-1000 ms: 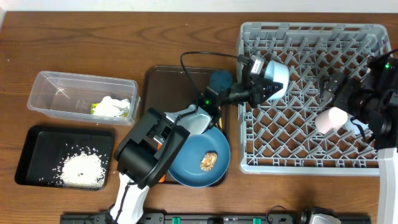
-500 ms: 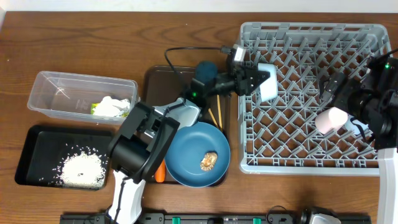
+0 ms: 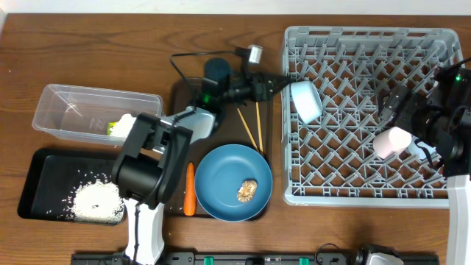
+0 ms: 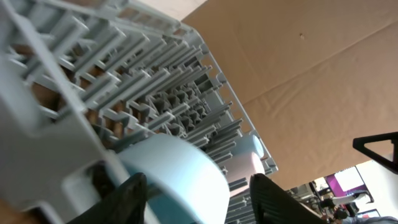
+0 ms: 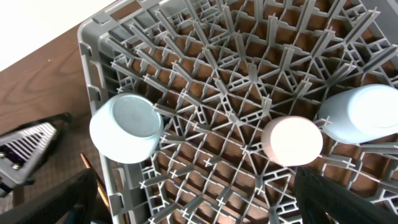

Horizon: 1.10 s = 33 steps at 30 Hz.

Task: Sort waste into correct bins and load items into the dishwasher rack
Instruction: 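Reach the left gripper to the blue plate rim on the brown tray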

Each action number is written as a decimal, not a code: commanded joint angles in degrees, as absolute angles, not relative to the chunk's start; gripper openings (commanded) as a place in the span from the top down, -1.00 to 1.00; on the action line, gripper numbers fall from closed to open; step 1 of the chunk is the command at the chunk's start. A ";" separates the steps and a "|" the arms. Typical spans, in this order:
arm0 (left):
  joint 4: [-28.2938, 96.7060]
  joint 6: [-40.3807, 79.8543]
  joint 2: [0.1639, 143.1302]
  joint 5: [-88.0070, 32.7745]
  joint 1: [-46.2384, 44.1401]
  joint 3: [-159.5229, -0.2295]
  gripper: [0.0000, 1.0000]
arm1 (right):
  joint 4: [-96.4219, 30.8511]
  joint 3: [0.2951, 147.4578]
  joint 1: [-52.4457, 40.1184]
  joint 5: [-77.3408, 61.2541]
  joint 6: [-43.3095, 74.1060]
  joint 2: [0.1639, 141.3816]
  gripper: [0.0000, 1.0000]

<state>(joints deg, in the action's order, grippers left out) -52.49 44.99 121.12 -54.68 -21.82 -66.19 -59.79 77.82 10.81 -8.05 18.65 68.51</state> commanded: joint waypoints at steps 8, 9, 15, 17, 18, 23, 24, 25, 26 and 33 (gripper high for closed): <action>-47.09 43.44 117.45 -67.64 -14.46 -67.46 -0.64 | -60.23 77.95 11.62 -7.75 17.93 68.58 -0.90; -44.93 42.30 116.44 -67.77 -14.04 -67.46 -0.67 | -60.23 77.93 11.60 -7.75 17.93 68.58 -0.90; -12.78 29.08 105.14 -49.95 -13.04 -67.46 -0.96 | -60.23 77.93 11.60 -8.01 17.96 68.58 -0.92; 1.45 23.70 99.88 -35.90 -13.74 -67.46 -0.96 | -60.23 77.93 11.60 -8.01 17.96 68.58 -0.91; 7.03 22.44 97.45 -29.04 -14.26 -67.48 -0.96 | -60.23 77.93 11.60 -8.01 17.96 68.58 -0.92; 25.69 14.00 85.86 -11.40 -17.12 -67.46 -0.96 | -60.05 77.95 11.60 -7.99 17.98 68.58 -0.93; 28.45 12.51 83.59 -11.29 -17.39 -67.46 -0.96 | -60.01 77.93 11.60 -7.99 17.98 68.58 -0.93; 30.83 12.56 81.54 -11.70 -17.45 -67.46 -0.96 | -60.01 77.93 11.60 -7.99 17.98 68.58 -0.93; 33.30 12.47 79.88 -12.97 -17.45 -67.46 -0.96 | -60.01 77.93 11.60 -7.99 17.98 68.58 -0.94; 51.57 7.44 75.70 -12.78 -18.61 -66.87 -0.26 | -60.03 77.93 11.60 -8.01 18.00 68.58 -0.94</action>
<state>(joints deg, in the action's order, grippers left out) 48.40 12.34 74.87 -15.03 -17.72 -67.11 -60.16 77.78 10.81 -8.08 18.65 68.53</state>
